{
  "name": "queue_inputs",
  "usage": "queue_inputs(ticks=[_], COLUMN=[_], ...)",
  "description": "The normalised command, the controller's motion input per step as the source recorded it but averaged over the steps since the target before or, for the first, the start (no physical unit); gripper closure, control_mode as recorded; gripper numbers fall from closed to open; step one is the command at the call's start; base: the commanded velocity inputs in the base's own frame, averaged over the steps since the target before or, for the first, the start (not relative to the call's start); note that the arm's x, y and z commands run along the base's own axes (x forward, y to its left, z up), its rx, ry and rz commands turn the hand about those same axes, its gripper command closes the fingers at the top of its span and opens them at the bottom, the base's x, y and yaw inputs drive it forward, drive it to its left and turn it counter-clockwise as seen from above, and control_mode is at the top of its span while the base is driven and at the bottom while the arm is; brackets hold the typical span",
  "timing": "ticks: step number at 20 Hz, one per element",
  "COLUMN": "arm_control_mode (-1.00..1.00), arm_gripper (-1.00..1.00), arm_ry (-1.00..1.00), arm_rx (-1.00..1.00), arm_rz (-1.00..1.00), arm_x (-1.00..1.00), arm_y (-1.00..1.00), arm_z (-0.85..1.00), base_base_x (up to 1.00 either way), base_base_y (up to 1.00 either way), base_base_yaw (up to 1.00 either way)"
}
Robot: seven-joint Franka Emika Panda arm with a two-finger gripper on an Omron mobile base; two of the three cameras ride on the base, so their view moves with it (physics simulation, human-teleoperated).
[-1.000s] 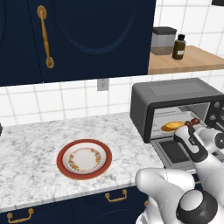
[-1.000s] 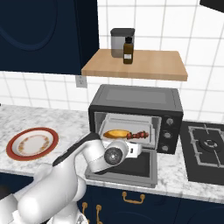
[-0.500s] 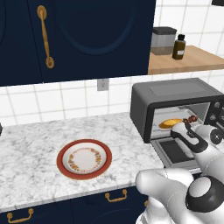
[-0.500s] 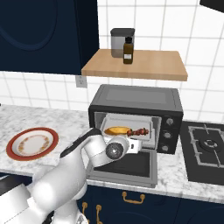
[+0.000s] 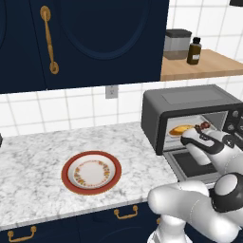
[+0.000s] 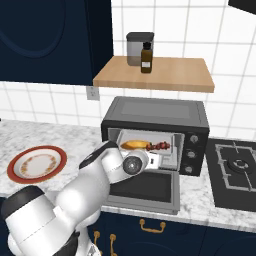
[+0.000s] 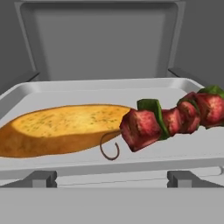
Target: Pick up the kebab skewer and baguette bread, and place them inside the toaster oven. Close the toaster oven door and start by setting the timer.
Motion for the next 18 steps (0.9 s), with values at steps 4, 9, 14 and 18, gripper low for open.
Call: queue_inputs(ticks=[4,9,14,18], arm_control_mode=[-1.0,-1.0,-1.0,-1.0], arm_gripper=[-1.0,-1.0,-1.0,-1.0], arm_ry=[0.0,0.0,0.0,0.0], arm_rx=[0.0,0.0,0.0,0.0], arm_rz=[0.0,0.0,0.0,0.0], arm_x=[0.19,0.19,0.23,0.3], arm_y=[0.0,0.0,0.0,0.0], arm_z=[0.0,0.01,0.02,0.0], base_base_x=[0.0,0.0,0.0,0.0], base_base_y=[0.0,0.0,0.0,0.0], base_base_yaw=[0.0,0.0,0.0,0.0])
